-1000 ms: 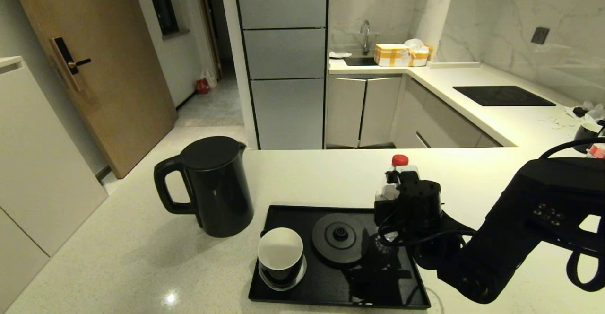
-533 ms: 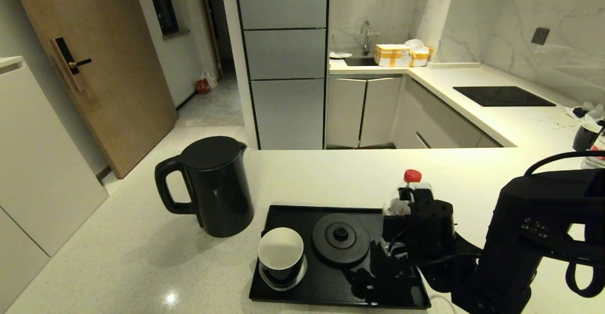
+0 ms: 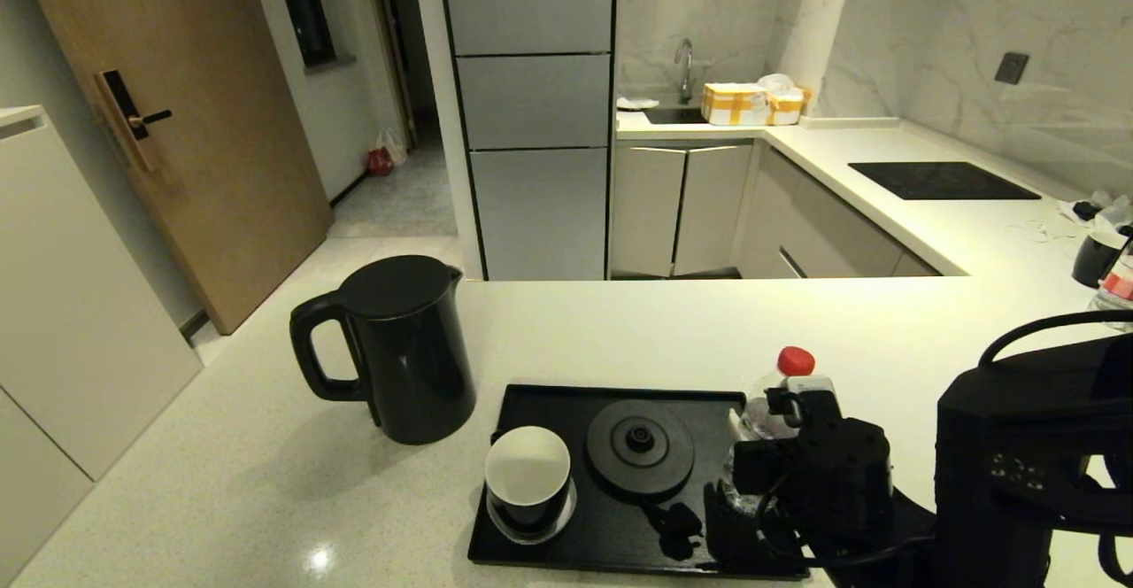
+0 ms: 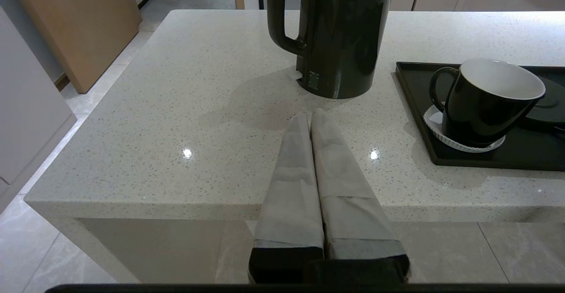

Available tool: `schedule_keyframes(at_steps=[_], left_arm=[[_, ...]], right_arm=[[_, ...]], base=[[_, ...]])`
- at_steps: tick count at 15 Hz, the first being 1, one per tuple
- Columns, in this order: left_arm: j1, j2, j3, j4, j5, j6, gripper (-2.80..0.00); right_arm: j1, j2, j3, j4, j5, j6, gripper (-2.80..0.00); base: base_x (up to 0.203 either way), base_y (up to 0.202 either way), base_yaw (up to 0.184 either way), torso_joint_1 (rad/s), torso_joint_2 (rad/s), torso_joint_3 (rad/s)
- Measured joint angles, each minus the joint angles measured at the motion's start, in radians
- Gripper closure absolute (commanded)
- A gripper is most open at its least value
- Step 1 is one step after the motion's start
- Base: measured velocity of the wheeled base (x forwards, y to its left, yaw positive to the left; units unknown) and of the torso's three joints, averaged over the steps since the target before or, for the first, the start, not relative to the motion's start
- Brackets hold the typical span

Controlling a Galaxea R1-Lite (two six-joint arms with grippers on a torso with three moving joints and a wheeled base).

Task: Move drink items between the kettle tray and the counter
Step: Return the bottled water to its original position

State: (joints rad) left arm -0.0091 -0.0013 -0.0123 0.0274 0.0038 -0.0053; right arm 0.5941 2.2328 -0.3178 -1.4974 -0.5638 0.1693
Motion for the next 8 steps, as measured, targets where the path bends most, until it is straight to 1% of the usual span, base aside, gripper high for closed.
schedule_keyframes(at_steps=[4,5,8], left_arm=[[0.000,0.000,-0.001,0.000,0.000,0.000,0.00],[0.000,0.000,-0.001,0.000,0.000,0.000,0.00],[0.000,0.000,0.000,0.000,0.000,0.000,0.00]], right_arm=[[0.011,-0.004,0.006,0.005,-0.001,-0.009,0.00],[0.013,-0.002,0.005,0.005,-0.002,-0.011,-2.80],[0.024,-0.002,0.005,0.011,0.002,-0.012,-2.80]], base=[[0.000,0.000,0.000,0.000,0.00,0.000],[0.000,0.000,0.000,0.000,0.00,0.000],[0.000,0.000,0.000,0.000,0.00,0.000]])
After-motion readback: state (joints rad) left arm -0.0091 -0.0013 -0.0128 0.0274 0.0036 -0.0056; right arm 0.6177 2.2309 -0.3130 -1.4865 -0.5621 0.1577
